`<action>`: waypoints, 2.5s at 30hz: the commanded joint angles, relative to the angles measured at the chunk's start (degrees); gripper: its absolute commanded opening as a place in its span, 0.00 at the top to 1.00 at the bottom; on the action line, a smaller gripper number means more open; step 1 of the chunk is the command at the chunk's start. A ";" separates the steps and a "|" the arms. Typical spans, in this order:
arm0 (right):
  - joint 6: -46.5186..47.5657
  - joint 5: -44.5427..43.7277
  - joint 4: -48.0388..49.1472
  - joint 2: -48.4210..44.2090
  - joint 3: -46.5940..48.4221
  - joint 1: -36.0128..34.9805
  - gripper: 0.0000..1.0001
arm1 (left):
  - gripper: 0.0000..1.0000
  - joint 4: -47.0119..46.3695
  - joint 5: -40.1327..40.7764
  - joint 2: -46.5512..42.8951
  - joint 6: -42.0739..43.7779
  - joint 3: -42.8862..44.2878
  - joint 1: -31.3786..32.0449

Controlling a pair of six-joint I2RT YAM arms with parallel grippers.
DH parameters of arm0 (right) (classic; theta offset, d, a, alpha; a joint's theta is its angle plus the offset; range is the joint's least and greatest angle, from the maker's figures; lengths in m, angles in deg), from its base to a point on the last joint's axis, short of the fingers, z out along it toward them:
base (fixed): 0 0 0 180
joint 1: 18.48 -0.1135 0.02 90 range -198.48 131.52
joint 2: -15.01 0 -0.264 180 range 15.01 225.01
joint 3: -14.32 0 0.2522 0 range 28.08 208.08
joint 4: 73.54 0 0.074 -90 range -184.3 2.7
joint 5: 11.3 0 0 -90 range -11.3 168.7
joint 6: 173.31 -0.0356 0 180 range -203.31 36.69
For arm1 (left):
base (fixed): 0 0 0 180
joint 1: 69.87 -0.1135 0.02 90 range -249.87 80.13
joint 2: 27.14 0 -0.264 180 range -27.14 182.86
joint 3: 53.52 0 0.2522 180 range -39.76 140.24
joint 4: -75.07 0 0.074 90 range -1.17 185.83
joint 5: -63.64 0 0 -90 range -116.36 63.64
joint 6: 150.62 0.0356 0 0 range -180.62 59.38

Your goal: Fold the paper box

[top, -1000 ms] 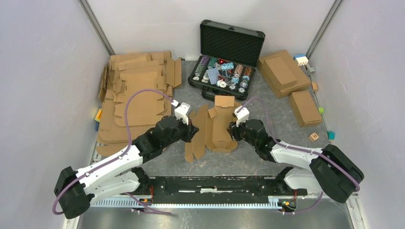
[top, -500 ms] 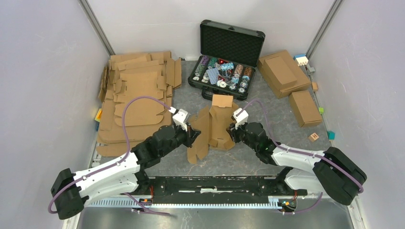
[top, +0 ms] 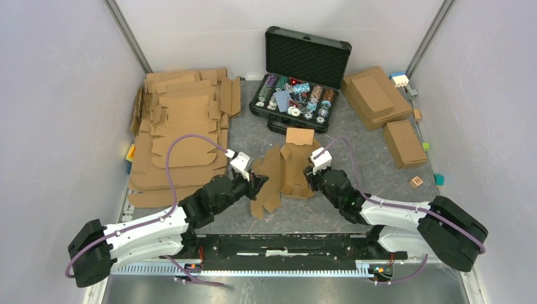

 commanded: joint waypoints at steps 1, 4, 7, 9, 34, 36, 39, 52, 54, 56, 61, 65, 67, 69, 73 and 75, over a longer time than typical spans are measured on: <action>-1.11 -10.98 4.06 0.28 0.02 -3.05 0.60 | 0.98 -9.16 -0.09 -1.91 6.00 -2.27 0.53; -1.31 -11.68 4.18 -0.90 -0.48 -3.96 0.57 | 0.98 -8.23 0.52 -1.59 8.40 -1.18 0.60; -2.40 -10.58 2.11 -3.52 -0.87 -4.09 0.46 | 0.98 -6.39 0.48 -0.43 10.02 1.09 0.56; -3.20 -10.40 -0.85 -5.12 -0.76 -4.06 0.29 | 0.98 -6.53 -0.25 0.20 10.79 1.68 0.53; -8.39 0.08 -16.27 -24.51 -8.88 -4.04 0.21 | 0.96 -8.81 -6.95 1.35 13.32 0.20 0.68; -8.15 0.80 -16.92 -24.39 -8.95 -4.05 0.27 | 0.95 -8.66 -7.14 1.90 13.16 0.49 0.71; -8.22 1.56 -16.71 -23.49 -9.13 -4.07 0.38 | 0.96 -8.70 -6.74 2.17 12.74 0.52 0.79; -8.22 0.98 -18.67 -17.38 -5.89 -9.97 0.14 | 0.95 -9.88 -5.59 3.72 11.31 0.43 0.86; -7.92 0.47 -18.87 -17.73 -6.07 -11.13 0.10 | 0.96 -9.93 -5.08 3.58 11.23 0.34 0.88; -7.77 -0.28 -19.49 -17.58 -6.02 -11.78 0.10 | 0.96 -9.91 -5.26 3.43 11.14 0.34 0.84; -8.11 -1.14 -19.75 -16.65 -5.05 -12.21 0.16 | 0.96 -10.50 -6.25 2.81 10.11 -0.66 0.83; -10.63 -5.04 -21.17 -15.05 -2.80 -12.68 0.25 | 0.96 -11.68 -6.48 2.49 8.91 -1.98 0.93; -11.47 -6.52 -20.72 -14.34 -2.17 -13.04 0.28 | 0.96 -12.11 -6.59 2.29 8.52 -2.48 0.96; -11.95 -6.98 -19.67 -13.82 -1.99 -13.45 0.30 | 0.96 -12.34 -6.65 2.41 8.39 -2.73 1.08; -12.85 -8.48 -19.51 -12.33 -0.88 -13.68 0.38 | 0.96 -12.33 -6.58 2.81 8.50 -2.82 1.21; -13.08 -8.26 -18.83 -11.72 -0.78 -13.68 0.41 | 0.96 -12.36 -6.59 2.99 8.42 -2.91 1.32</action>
